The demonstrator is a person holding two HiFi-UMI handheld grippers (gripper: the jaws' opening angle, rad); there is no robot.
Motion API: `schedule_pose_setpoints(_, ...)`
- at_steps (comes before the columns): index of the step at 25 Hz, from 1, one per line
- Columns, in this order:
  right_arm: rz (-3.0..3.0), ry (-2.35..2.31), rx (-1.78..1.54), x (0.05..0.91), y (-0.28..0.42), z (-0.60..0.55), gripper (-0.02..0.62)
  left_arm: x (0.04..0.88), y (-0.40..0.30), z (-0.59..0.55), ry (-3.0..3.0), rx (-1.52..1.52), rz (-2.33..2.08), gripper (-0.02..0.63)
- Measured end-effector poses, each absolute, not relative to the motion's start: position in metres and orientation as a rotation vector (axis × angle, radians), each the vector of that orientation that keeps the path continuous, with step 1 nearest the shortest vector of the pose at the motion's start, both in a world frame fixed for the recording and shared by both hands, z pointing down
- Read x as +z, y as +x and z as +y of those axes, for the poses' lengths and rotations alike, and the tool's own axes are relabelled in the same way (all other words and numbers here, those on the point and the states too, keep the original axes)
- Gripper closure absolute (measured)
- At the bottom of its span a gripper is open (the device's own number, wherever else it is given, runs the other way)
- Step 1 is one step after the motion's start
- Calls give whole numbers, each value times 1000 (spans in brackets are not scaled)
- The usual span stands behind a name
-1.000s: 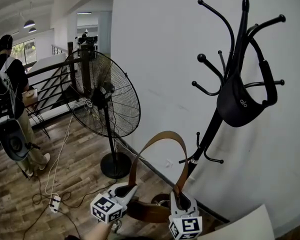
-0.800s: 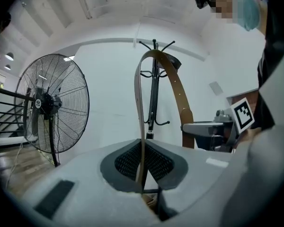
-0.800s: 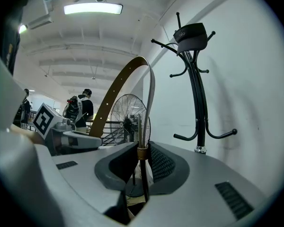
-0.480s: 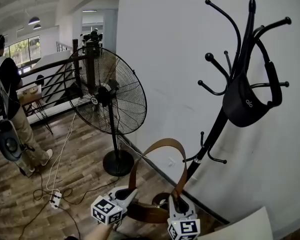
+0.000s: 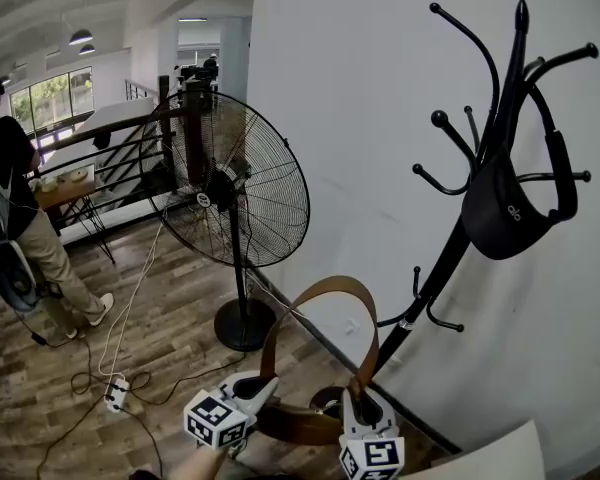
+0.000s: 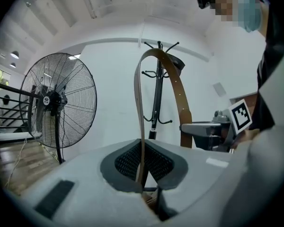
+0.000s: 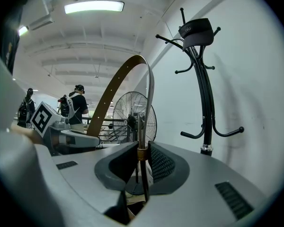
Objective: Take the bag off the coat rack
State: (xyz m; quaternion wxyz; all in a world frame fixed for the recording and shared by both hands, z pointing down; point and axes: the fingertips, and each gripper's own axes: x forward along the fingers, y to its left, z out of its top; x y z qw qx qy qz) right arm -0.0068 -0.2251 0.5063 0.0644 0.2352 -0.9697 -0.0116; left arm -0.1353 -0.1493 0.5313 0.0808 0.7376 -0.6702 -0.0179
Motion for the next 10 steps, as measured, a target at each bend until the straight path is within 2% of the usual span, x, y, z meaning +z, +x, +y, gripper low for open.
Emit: schedule_pose_setpoints(10, -2928, 720, -22, 510, -13, -219, 534, 533, -144, -141, 2195, -65, -2012, 594)
